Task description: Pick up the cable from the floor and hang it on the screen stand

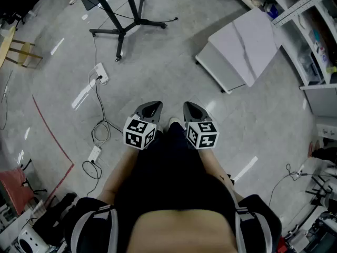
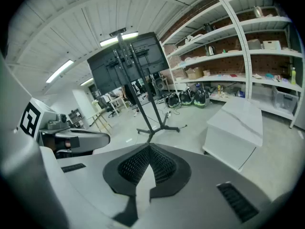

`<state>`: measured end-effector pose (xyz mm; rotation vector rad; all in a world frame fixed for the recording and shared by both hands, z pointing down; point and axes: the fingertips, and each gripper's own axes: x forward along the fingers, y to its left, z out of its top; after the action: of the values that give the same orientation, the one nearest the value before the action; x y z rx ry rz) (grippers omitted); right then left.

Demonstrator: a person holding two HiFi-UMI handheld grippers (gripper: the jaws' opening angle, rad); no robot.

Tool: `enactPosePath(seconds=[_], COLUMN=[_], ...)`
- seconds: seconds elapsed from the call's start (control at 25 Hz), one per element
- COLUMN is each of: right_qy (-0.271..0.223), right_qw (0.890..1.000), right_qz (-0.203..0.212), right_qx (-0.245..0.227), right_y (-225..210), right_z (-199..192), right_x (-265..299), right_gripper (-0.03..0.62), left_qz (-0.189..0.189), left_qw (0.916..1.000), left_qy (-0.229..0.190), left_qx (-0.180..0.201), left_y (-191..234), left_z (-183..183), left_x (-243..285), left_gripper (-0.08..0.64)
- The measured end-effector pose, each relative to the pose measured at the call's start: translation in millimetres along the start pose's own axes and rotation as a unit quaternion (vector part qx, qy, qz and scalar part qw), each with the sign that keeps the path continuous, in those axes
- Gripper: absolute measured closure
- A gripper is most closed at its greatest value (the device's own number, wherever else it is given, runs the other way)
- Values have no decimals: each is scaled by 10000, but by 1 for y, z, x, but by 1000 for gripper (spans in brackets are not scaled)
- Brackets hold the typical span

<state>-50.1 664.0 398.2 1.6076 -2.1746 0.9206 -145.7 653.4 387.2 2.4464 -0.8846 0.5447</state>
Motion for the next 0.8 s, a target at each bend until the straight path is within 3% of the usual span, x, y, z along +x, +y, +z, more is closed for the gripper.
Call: enactPosePath(seconds=[0.16,0.52,0.8], right_qy=[-118,-331,-194], right_qw=[9998,9987,9984], right_qz=[114,330,482], right_qx=[-78,-208,-223], right_y=[14,9,-7], right_z=[4,18,24], right_x=[-10,-20,-18], right_gripper=[571,571,569], left_qz=[-47,40,96], left_qw=[9998,9997,9989], left_qy=[-52,-208,-439], left_qx=[205,143,152], left_y=[-4,-13,-31], left_z=[3,12,36], left_x=[-7,2,23], left_gripper=[555,555,555])
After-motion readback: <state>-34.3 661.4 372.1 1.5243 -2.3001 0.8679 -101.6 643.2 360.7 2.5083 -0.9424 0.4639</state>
